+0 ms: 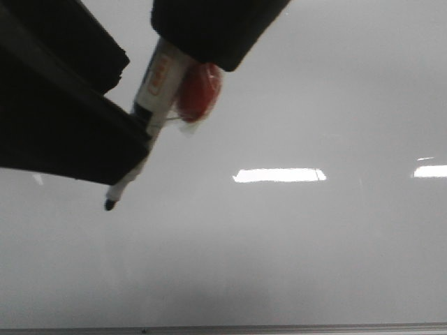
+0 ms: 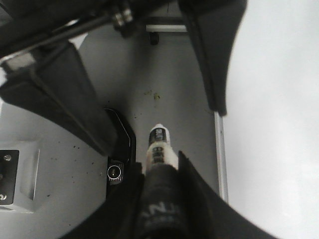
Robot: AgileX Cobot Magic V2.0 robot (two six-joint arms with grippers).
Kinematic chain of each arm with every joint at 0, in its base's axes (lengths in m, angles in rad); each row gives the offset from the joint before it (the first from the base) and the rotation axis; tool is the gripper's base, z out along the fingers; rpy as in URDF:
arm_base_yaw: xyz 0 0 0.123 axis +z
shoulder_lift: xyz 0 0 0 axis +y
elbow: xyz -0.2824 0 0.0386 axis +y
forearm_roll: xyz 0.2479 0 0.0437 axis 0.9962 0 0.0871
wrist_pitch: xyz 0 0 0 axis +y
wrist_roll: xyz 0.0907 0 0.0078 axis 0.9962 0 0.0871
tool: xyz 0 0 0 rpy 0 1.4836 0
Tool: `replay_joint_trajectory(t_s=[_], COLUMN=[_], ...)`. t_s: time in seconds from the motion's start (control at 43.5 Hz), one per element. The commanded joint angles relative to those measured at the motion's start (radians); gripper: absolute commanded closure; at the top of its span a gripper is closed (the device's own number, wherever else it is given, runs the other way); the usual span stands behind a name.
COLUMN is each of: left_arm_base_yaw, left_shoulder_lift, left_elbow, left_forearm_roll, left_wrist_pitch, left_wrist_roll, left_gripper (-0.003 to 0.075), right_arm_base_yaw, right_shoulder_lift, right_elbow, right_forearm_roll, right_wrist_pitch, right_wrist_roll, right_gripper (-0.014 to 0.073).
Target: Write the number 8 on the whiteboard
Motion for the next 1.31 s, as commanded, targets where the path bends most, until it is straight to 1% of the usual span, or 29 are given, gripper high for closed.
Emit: replay_joint_trajectory(t_s=[0.0, 0.092, 0.207, 0.276, 0.345, 0.414, 0.437, 0.597, 0.666, 0.781, 0.919, 1.103, 1.218, 1.287], left_arm_base_yaw=[-0.002, -0.002, -0.002, -0.002, -0.002, -0.002, -0.002, -0.002, -0.002, -0.002, -0.002, -0.002, -0.002, -0.002], left_shoulder_lift=[-0.044, -0.097, -0.201, -0.288, -0.369, -0.456, -0.486, -0.628, -0.662, -0.674, -0.674, -0.674, -0.674, -0.674], left_elbow=[-0.028, 0.011, 0.1, 0.161, 0.219, 0.276, 0.289, 0.355, 0.364, 0.365, 0.365, 0.365, 0.365, 0.365], left_forearm_roll=[0.008, 0.008, 0.008, 0.008, 0.002, -0.03, -0.036, -0.044, -0.044, -0.044, -0.044, -0.044, -0.044, -0.044], left_wrist_pitch=[-0.066, -0.089, -0.138, -0.17, -0.198, -0.23, -0.239, -0.299, -0.299, -0.299, -0.299, -0.299, -0.299, -0.299], left_wrist_roll=[-0.063, -0.087, -0.131, -0.175, -0.218, -0.223, -0.223, -0.223, -0.223, -0.223, -0.223, -0.223, -0.223, -0.223], left_gripper=[0.0167, 0.0255, 0.0421, 0.0526, 0.0621, 0.0717, 0.0738, 0.0741, 0.0741, 0.0741, 0.0741, 0.0741, 0.0741, 0.0741], right_arm_base_yaw=[-0.08, -0.169, -0.312, -0.4, -0.463, -0.499, -0.506, -0.504, -0.504, -0.504, -0.504, -0.5, -0.469, -0.448], right_shoulder_lift=[-0.027, -0.044, -0.076, -0.084, -0.085, -0.085, -0.085, -0.072, -0.043, 0.047, 0.197, 0.332, 0.386, 0.409], right_elbow=[-0.017, 0.02, 0.091, 0.145, 0.184, 0.214, 0.22, 0.218, 0.199, 0.124, -0.011, -0.127, -0.153, -0.154], right_forearm_roll=[0.008, 0.032, 0.113, 0.192, 0.265, 0.339, 0.351, 0.419, 0.458, 0.525, 0.596, 0.628, 0.628, 0.604], right_wrist_pitch=[-0.01, -0.037, -0.124, -0.183, -0.227, -0.275, -0.289, -0.348, -0.356, -0.34, -0.304, -0.31, -0.312, -0.306], right_wrist_roll=[0.017, 0.021, 0.029, 0.029, 0.029, 0.029, 0.029, 0.026, -0.005, -0.042, -0.072, -0.092, -0.093, -0.093], right_gripper=[0.0665, 0.0664, 0.0664, 0.0664, 0.0664, 0.0664, 0.0664, 0.0664, 0.0664, 0.0664, 0.0664, 0.0664, 0.0664, 0.0664])
